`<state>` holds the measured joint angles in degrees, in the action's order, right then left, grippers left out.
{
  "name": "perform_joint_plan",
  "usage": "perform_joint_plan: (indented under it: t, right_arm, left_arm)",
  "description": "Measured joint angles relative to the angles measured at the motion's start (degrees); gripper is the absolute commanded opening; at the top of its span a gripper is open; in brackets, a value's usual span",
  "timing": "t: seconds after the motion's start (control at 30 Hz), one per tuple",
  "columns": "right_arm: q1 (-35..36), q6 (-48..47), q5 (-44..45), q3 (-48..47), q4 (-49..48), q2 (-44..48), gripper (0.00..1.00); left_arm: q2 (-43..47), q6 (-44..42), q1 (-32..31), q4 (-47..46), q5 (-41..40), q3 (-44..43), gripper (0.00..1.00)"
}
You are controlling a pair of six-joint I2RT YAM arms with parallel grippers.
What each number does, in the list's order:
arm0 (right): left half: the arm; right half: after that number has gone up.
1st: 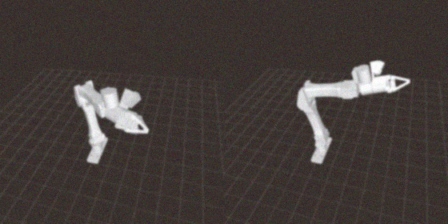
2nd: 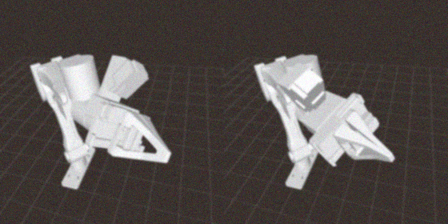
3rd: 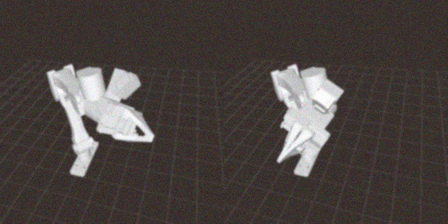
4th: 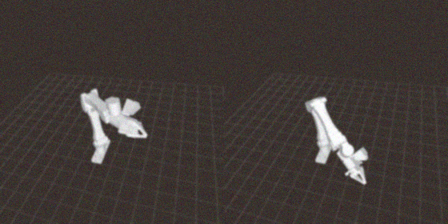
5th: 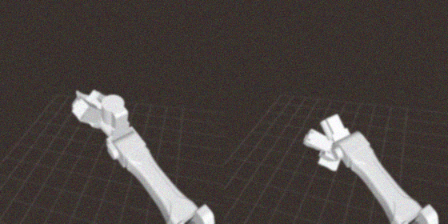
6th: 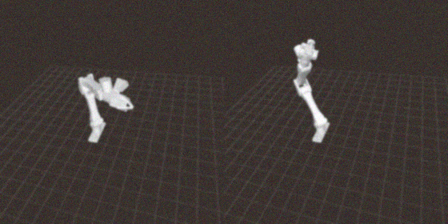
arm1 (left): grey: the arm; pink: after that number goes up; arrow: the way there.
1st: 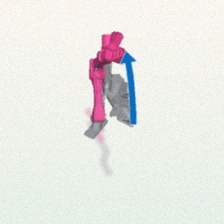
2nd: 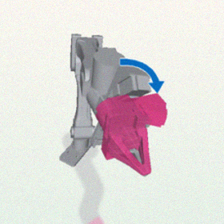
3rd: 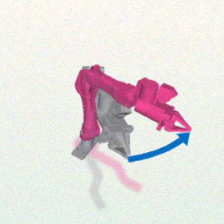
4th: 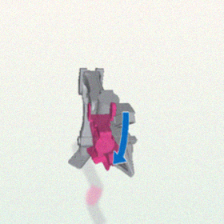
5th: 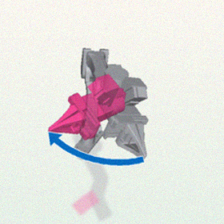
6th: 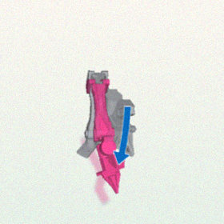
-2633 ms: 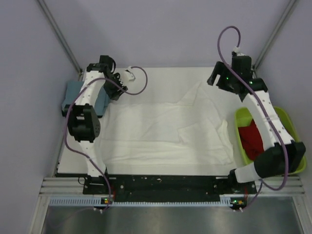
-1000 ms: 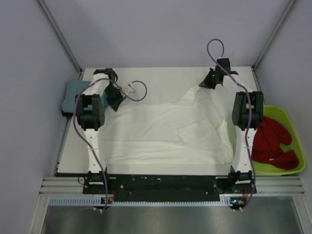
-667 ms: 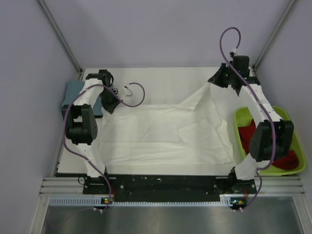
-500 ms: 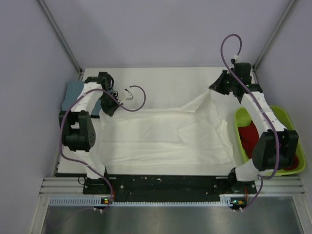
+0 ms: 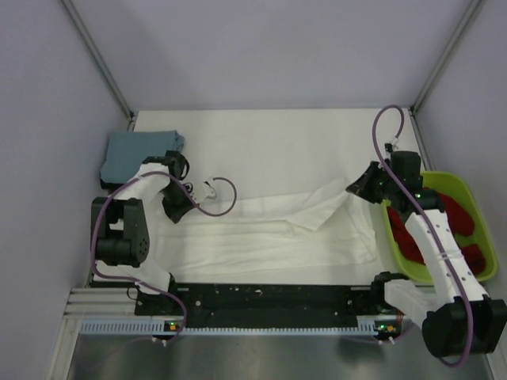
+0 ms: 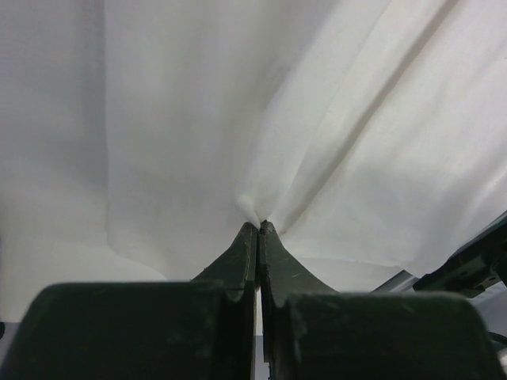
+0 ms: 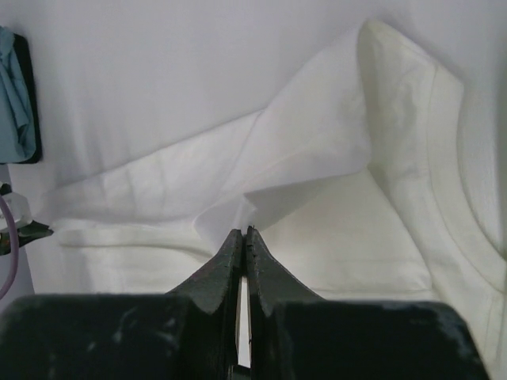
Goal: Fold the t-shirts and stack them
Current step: Fold the other side of the tshirt into a rectangle
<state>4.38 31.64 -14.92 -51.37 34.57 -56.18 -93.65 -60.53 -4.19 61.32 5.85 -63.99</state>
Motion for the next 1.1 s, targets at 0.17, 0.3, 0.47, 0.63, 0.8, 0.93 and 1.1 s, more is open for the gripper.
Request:
perform_joint_plan:
  t: [0.17, 0.3, 0.47, 0.63, 0.8, 0.93, 1.1]
  right_arm:
    - [0.0, 0.1, 0.2, 1.2, 1.1, -1.6, 0.00]
    - [0.0, 0.0, 0.3, 1.2, 1.0, -1.6, 0.00]
    - [0.0, -0.1, 0.0, 1.2, 0.8, -2.2, 0.00]
    - [0.0, 0.0, 0.1, 1.1, -2.6, -6.3, 0.00]
    - [0.0, 0.4, 0.7, -0.4, -9.0, -18.0, 0.00]
    - [0.0, 0.7, 2.8, -4.9, -13.2, -30.4, 0.00]
    - [0.0, 2.6, 3.3, -13.7, -15.5, -43.5, 0.00]
  left_arm:
    - [1.4, 0.0, -1.3, -0.9, -0.8, 3.2, 0.01]
    - [7.2, -0.2, -2.0, -1.8, -0.8, 7.4, 0.34]
    - [9.2, -0.7, -2.1, -1.9, -2.0, 10.0, 0.99]
    - [9.2, 2.1, -5.0, -1.0, 3.0, -1.1, 0.72]
    - [8.4, 8.6, -21.6, -9.7, 7.8, -12.6, 0.28]
    - [1.0, 12.6, -34.8, -14.6, 11.5, -20.1, 0.00]
    - [-11.7, 15.5, -44.9, -19.8, 12.3, -25.2, 0.08]
